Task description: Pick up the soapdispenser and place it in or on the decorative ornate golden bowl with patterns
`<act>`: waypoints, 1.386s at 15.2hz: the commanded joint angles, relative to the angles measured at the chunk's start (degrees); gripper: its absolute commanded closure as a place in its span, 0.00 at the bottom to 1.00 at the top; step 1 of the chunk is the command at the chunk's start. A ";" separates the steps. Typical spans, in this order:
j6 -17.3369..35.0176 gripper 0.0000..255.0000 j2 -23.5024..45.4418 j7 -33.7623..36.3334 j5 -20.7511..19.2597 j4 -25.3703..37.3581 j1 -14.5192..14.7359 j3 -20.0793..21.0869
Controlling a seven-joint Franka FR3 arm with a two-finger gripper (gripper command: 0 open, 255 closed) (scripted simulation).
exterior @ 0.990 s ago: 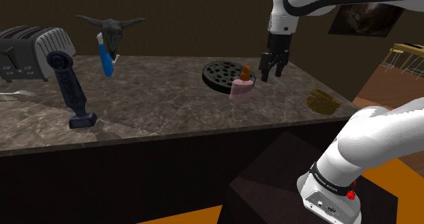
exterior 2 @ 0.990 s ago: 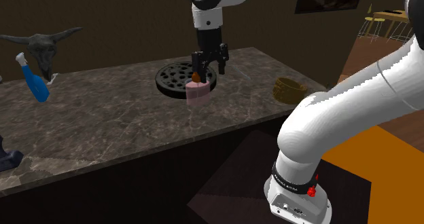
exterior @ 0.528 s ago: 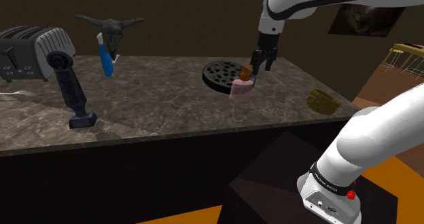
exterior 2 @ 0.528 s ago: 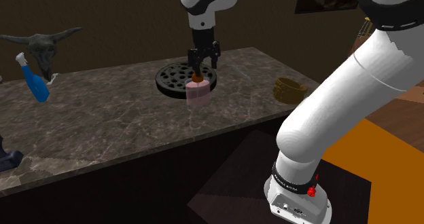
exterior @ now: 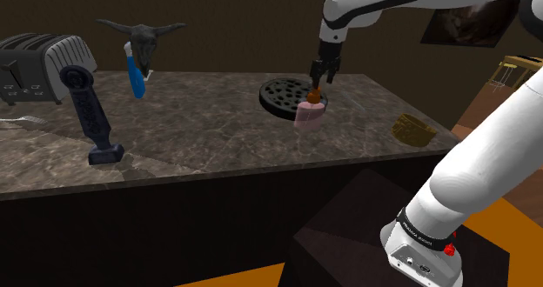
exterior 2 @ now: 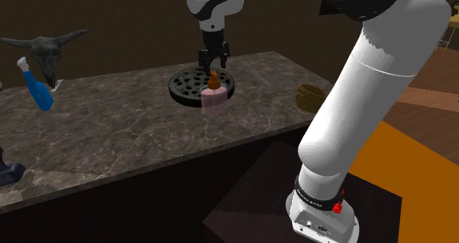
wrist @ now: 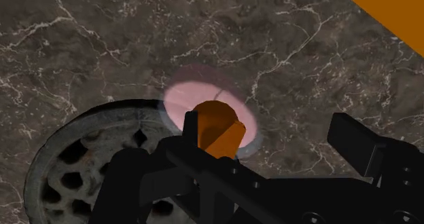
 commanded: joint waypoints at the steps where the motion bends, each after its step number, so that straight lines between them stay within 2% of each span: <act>1: 0.87 0.00 3.73 -1.55 0.14 3.72 -0.30 -0.57; 4: 1.68 0.00 7.62 -3.24 0.46 7.65 -0.75 -1.14; 11: 7.33 0.00 9.09 -3.35 0.60 3.46 -0.88 -1.24; 19: 7.32 0.00 9.09 -3.35 0.60 3.47 -0.87 -1.24; 20: 7.32 1.00 9.09 -3.35 0.60 3.47 -0.87 -1.24; 21: 7.32 1.00 9.09 -3.35 0.60 3.47 -0.87 -1.24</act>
